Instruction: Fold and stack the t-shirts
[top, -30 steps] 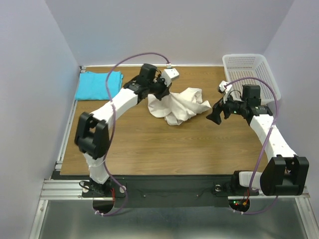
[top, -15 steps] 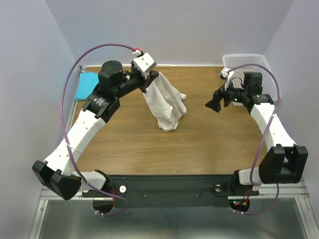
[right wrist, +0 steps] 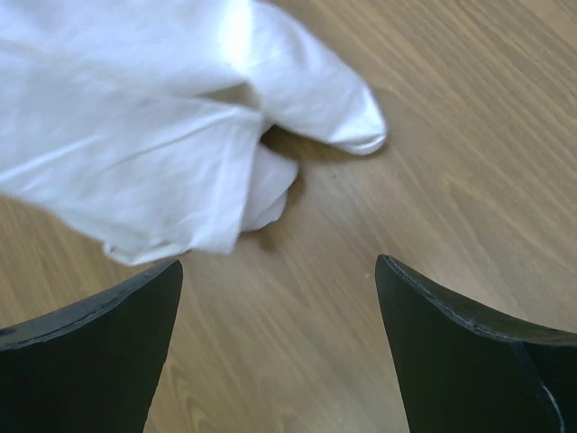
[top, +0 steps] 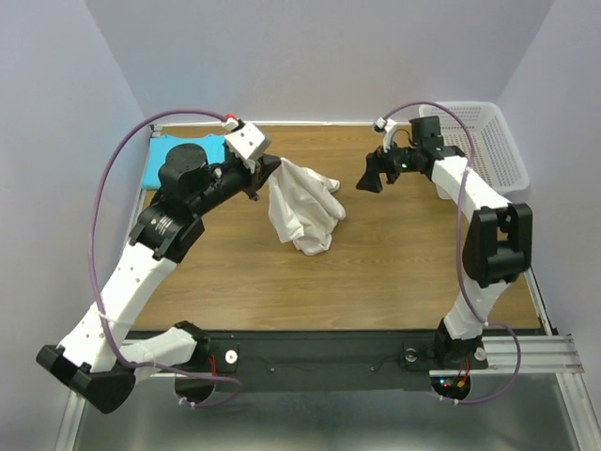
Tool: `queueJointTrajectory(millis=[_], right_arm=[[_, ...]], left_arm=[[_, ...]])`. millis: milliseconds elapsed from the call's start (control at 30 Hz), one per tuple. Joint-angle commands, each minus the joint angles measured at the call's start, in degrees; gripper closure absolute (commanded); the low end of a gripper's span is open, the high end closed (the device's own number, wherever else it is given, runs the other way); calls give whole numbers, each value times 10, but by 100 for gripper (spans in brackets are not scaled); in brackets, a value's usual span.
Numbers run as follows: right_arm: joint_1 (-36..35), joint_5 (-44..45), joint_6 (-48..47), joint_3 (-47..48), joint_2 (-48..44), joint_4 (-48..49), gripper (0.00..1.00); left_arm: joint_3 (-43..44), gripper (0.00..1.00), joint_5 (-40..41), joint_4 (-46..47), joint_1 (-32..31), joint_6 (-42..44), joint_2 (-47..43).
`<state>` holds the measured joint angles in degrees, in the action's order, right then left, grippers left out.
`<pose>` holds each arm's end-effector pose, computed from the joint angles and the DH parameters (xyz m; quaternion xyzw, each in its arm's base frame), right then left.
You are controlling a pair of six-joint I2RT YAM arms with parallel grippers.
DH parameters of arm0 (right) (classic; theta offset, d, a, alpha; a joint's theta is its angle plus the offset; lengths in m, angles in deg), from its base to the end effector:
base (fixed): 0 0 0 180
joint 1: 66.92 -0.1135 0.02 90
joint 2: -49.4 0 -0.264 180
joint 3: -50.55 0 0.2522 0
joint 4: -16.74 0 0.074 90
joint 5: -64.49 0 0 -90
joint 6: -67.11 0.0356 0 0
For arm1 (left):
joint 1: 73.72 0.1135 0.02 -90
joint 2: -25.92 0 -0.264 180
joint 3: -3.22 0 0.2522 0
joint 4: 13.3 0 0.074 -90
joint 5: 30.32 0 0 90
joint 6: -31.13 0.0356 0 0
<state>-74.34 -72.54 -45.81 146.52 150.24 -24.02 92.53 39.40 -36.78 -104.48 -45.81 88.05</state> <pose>0.3830 0.0762 0.2811 -0.3676 0.7801 0.3194 0.3929 0.1897 -0.1273 0.4690 0.3704 0.5767 -0.2295 0.6911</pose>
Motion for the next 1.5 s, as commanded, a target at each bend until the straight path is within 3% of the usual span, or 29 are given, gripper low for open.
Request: queueJointTrajectory(millis=[0, 133, 500, 767, 900, 967, 1000, 1100, 1133, 1467], right_arm=[[-27, 45, 50, 88, 71, 14, 7], [-49, 73, 75, 171, 148, 14, 9], [-107, 107, 88, 280, 298, 13, 8], [-117, 125, 78, 268, 316, 13, 9], [-119, 112, 92, 283, 334, 13, 23], [-119, 99, 100, 288, 327, 12, 41], [-119, 92, 96, 285, 321, 12, 58], [-119, 88, 83, 264, 267, 12, 86], [-118, 94, 75, 260, 250, 12, 99], [-63, 82, 34, 254, -15, -8, 99]], left_arm=[[-30, 100, 15, 15, -2, -25, -52], [-71, 100, 37, -12, -1, -56, -99], [-238, 100, 49, -19, -1, -188, -200], [-256, 100, 46, -19, 1, -188, -189], [-255, 100, 46, -15, 0, -189, -185], [-255, 100, 52, -18, 1, -190, -192], [-256, 100, 60, -19, 0, -190, -193], [-254, 100, 72, -22, 1, -190, -195], [-252, 100, 80, -25, 0, -189, -193], [-179, 100, 190, -28, 0, -134, -205]])
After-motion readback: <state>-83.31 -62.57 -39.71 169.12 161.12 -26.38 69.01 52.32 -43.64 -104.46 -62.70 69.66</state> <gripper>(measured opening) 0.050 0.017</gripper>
